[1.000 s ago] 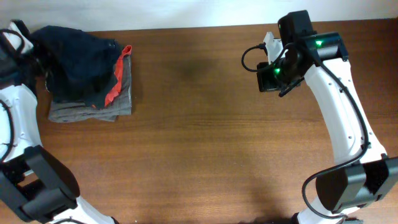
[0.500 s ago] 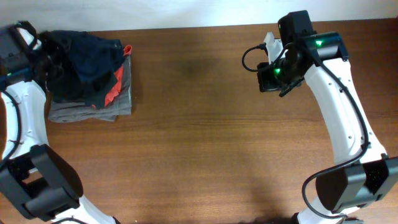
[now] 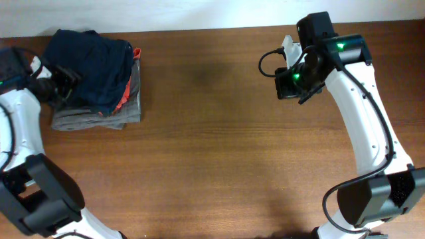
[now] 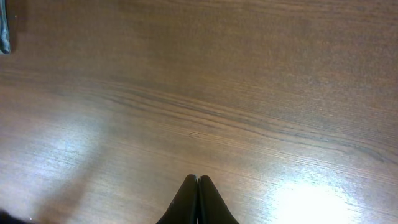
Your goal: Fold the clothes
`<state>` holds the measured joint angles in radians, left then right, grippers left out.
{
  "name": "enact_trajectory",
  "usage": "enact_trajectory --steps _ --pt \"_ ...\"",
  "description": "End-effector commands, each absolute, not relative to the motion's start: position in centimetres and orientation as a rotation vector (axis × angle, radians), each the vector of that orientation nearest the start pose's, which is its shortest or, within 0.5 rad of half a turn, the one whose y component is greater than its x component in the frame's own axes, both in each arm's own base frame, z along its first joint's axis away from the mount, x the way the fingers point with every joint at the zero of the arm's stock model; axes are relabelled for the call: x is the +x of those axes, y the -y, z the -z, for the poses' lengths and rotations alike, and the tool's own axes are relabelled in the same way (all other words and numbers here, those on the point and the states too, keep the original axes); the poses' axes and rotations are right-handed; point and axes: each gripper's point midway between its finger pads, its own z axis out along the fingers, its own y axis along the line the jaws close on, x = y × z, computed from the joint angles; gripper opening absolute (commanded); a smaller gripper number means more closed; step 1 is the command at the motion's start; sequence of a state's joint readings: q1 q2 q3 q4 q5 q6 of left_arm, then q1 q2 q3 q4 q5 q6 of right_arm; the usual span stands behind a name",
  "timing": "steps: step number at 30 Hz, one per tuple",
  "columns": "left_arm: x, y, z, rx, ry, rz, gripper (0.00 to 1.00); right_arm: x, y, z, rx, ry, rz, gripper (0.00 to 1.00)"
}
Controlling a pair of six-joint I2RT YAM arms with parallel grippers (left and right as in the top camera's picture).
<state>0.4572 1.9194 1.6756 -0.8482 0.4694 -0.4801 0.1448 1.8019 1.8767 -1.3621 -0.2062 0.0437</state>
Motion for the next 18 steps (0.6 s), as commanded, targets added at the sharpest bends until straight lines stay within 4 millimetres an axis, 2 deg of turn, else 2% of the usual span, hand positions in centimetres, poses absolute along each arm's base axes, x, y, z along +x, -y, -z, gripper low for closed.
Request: enact_trajectory --steps 1,2,5,6,8,9,10,11,12,16,17,18 --pt "42.8 -16.1 -22.6 -0.886 -2.295 0.511 0.92 37.9 -8.9 -21.8 -0.196 -2.849 -0.319 0.05" --pt "41.6 -17.0 -25.3 -0.84 -2.244 0.46 0.99 37.9 -8.9 -21.8 -0.196 -2.847 -0.319 0.05" --pt "40.0 -18.3 -29.2 -0.761 -2.165 0.323 0.99 38.0 -8.9 -21.8 -0.197 -2.843 -0.319 0.05" --pt "39.6 -18.4 -31.0 -0.701 -2.131 0.277 0.99 38.1 -8.9 -21.9 -0.196 -2.841 -0.319 0.05" --pt "39.9 -17.2 -32.7 -0.561 -2.108 0.268 0.98 38.3 -8.9 -21.9 -0.198 -2.83 -0.319 0.05" --pt "40.3 -16.4 -33.1 -0.485 -2.108 0.27 0.76 38.5 -9.0 -22.0 -0.198 -2.822 -0.32 0.05" --pt "41.0 -15.3 -33.0 -0.397 -2.124 0.257 0.34 38.7 -9.0 -22.1 -0.198 -2.815 -0.32 0.05" --pt "41.7 -14.7 -32.6 -0.333 -2.137 0.235 0.1 38.7 -9.0 -22.1 -0.198 -2.812 -0.32 0.05" --pt "42.4 -14.5 -32.1 -0.306 -2.149 0.208 0.01 38.7 -9.0 -22.1 -0.198 -2.812 -0.321 0.05" --pt "47.3 -13.9 -28.6 -0.148 -2.187 0.057 0.01 38.6 -9.3 -22.1 -0.201 -2.812 -0.342 0.05" --pt "49.5 -13.7 -27.2 -0.058 -2.178 0.02 0.01 38.6 -9.6 -22.2 -0.206 -2.81 -0.368 0.05" --pt "50.7 -13.6 -26.2 -0.03 -2.173 0.014 0.0 38.6 -9.7 -22.2 -0.206 -2.809 -0.376 0.06"
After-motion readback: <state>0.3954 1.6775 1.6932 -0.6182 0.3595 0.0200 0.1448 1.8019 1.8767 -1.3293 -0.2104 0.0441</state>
